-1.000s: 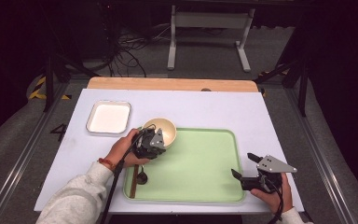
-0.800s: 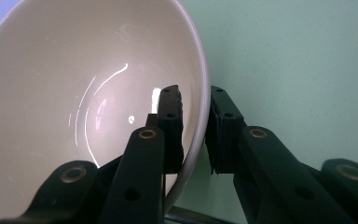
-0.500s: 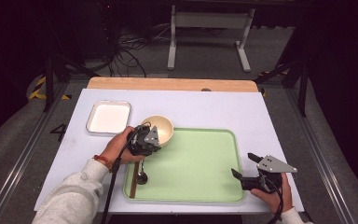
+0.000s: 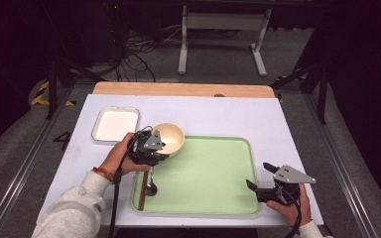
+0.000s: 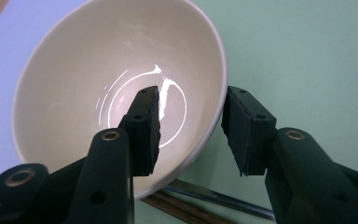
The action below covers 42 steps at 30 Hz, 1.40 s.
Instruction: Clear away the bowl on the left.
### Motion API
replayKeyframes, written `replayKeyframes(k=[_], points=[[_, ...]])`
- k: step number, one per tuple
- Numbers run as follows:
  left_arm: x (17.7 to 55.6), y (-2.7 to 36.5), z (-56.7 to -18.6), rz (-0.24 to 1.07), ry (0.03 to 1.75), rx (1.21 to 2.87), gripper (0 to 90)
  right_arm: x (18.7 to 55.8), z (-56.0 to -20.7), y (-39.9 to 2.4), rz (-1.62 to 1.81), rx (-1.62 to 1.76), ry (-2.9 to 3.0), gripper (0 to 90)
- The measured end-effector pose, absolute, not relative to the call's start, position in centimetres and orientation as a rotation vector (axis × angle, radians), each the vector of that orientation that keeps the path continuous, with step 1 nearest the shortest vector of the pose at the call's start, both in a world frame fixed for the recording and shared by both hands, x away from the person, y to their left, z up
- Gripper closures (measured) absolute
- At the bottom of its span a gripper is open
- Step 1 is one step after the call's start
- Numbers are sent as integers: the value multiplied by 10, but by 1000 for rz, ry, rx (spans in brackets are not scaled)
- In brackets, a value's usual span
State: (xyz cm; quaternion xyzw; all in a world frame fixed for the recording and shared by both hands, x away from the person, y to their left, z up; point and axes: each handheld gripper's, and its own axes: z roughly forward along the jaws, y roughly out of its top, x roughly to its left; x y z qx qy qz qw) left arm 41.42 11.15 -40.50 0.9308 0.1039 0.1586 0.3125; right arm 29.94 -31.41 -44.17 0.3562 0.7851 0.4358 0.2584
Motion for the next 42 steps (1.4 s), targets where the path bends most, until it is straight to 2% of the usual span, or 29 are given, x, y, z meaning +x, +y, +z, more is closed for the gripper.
replayKeyframes(k=[10,21,35,39,42], points=[[401,144,-387,446,399,2321,460,299,-442,-314,1176,961,2134,146],[401,185,-382,476,589,2216,272,299,-442,-314,1173,960,2133,147],[408,235,-393,522,784,2160,208,299,-441,-314,1173,963,2128,147],[413,250,-395,525,852,2155,214,299,-442,-313,1167,963,2135,147],[420,264,-399,515,906,2156,264,299,-442,-312,1164,959,2140,147]])
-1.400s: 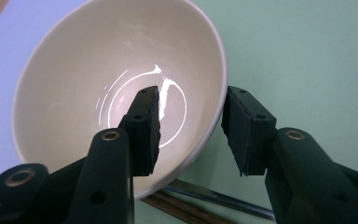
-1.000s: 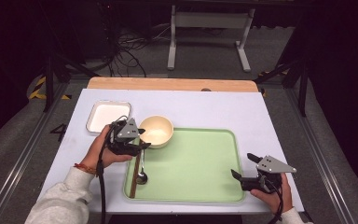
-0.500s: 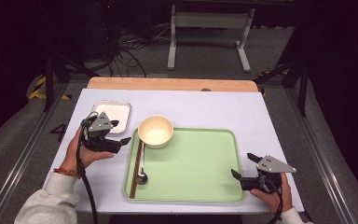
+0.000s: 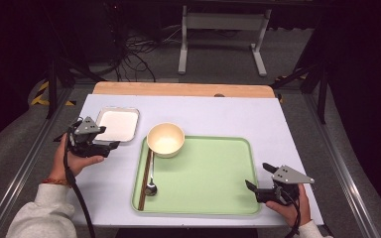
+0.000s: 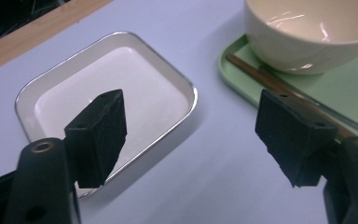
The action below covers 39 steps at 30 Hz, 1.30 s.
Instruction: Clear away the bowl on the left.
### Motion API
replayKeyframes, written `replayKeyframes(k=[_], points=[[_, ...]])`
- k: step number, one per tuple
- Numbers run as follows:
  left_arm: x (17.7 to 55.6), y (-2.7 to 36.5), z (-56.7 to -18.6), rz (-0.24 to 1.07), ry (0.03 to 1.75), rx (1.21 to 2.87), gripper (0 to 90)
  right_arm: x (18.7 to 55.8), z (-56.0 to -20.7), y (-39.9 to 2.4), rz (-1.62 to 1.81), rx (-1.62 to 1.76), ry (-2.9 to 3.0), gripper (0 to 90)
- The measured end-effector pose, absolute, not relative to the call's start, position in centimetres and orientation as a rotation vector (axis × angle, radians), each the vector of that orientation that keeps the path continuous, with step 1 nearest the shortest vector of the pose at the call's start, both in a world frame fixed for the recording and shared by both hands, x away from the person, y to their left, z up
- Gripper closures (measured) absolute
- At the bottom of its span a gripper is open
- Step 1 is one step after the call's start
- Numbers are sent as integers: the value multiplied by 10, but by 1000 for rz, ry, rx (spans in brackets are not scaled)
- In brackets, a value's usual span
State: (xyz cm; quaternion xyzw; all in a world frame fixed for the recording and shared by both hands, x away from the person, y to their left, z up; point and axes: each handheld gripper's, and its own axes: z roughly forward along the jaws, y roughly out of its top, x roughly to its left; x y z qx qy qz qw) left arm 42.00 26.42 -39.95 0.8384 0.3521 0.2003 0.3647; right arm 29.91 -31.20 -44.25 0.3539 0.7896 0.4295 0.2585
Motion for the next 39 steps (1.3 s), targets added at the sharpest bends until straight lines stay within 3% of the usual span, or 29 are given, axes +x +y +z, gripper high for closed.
replayKeyframes(k=[13,23,29,39], points=[[456,309,-422,350,1188,2000,318,299,-443,-312,1155,960,2147,146],[481,317,-444,354,1349,1989,346,300,-445,-312,1150,965,2151,146],[491,315,-455,353,1386,1997,415,300,-445,-312,1145,962,2156,143],[495,317,-460,406,1393,1982,682,298,-446,-308,1114,943,2175,143]])
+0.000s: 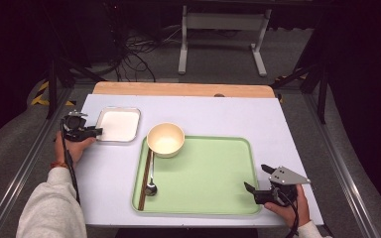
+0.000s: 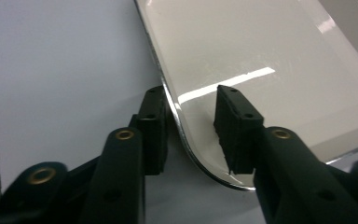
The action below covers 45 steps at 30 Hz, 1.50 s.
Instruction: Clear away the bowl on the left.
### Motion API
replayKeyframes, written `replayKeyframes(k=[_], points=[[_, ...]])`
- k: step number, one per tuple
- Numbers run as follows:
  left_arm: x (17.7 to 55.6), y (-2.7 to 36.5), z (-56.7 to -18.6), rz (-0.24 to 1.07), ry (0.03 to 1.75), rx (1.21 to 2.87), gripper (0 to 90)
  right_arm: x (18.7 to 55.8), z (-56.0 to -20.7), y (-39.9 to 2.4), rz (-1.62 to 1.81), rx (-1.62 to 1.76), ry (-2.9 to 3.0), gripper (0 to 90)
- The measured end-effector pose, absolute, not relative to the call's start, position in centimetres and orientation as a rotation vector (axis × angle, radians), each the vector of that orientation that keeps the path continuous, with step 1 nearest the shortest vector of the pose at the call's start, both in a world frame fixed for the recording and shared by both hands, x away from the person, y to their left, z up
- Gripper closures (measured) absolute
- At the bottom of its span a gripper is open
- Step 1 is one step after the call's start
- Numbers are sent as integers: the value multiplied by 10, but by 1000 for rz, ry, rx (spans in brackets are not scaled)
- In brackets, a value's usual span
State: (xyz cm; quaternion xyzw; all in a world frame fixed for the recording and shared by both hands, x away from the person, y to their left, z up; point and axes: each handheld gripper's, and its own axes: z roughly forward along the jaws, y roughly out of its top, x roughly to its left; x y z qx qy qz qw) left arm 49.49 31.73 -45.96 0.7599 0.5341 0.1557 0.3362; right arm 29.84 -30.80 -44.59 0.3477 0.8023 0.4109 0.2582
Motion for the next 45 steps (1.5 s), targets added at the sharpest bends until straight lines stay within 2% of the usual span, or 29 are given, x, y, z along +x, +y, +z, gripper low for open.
replayKeyframes(k=[1,3,8,10,19,30,34,37,39,42,43,45], points=[[495,317,-459,421,1396,1985,740,298,-446,-307,1103,937,2179,143],[494,315,-459,463,1390,2005,794,296,-445,-306,1089,919,2181,142],[492,317,-460,452,1390,1964,820,295,-445,-307,1091,920,2180,142],[489,320,-458,449,1374,1908,864,295,-445,-307,1095,919,2177,143],[477,328,-451,396,1342,1789,890,295,-445,-308,1094,920,2171,144],[482,320,-455,425,1281,1976,873,297,-447,-309,1087,930,2181,143],[487,315,-456,423,1252,2075,829,298,-448,-308,1086,939,2182,143],[491,313,-459,376,1243,2074,750,299,-449,-307,1076,943,2193,143],[494,312,-459,360,1232,2070,733,300,-450,-307,1073,944,2196,143],[498,307,-462,338,1236,2043,631,300,-451,-307,1071,952,2202,143],[498,306,-462,348,1249,2033,625,300,-451,-307,1068,957,2203,143],[497,308,-464,350,1284,1990,695,300,-451,-308,1071,958,2205,144]])
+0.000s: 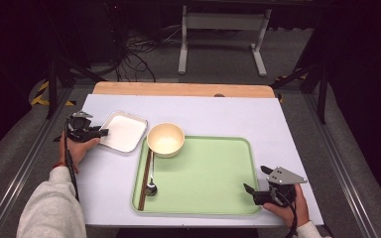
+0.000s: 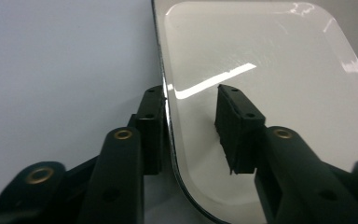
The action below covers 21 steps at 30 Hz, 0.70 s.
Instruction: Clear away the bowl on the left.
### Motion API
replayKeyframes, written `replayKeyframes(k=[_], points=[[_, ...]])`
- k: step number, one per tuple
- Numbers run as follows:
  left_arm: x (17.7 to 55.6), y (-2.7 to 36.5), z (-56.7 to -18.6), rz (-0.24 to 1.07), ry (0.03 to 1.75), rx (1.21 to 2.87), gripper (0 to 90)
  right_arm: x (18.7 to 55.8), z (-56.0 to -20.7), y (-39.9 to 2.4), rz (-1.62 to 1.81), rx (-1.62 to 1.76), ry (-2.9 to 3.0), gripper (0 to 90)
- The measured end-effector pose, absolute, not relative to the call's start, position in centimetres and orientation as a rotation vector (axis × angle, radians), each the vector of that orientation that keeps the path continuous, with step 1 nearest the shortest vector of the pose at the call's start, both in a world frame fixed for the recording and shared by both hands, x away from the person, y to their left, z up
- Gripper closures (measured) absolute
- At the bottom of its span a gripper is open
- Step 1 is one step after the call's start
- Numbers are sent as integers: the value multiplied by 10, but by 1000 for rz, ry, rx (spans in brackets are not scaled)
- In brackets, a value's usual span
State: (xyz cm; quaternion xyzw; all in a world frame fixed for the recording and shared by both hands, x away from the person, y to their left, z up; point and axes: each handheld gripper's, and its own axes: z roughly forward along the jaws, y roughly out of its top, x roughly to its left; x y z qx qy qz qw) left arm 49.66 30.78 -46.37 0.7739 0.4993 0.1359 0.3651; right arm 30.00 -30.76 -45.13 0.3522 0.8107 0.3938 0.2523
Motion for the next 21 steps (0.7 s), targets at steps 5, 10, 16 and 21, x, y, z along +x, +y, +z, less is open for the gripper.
replayKeyframes(k=[5,10,16,21], points=[[496,310,-464,387,1292,1973,840,299,-450,-309,1071,968,2184,148],[495,308,-464,396,1291,1961,848,301,-448,-315,1078,1029,2114,157],[488,318,-460,358,1270,1812,885,300,-448,-316,1090,1033,2115,158],[483,327,-458,358,1289,1743,890,302,-448,-318,1118,1051,2122,157]])
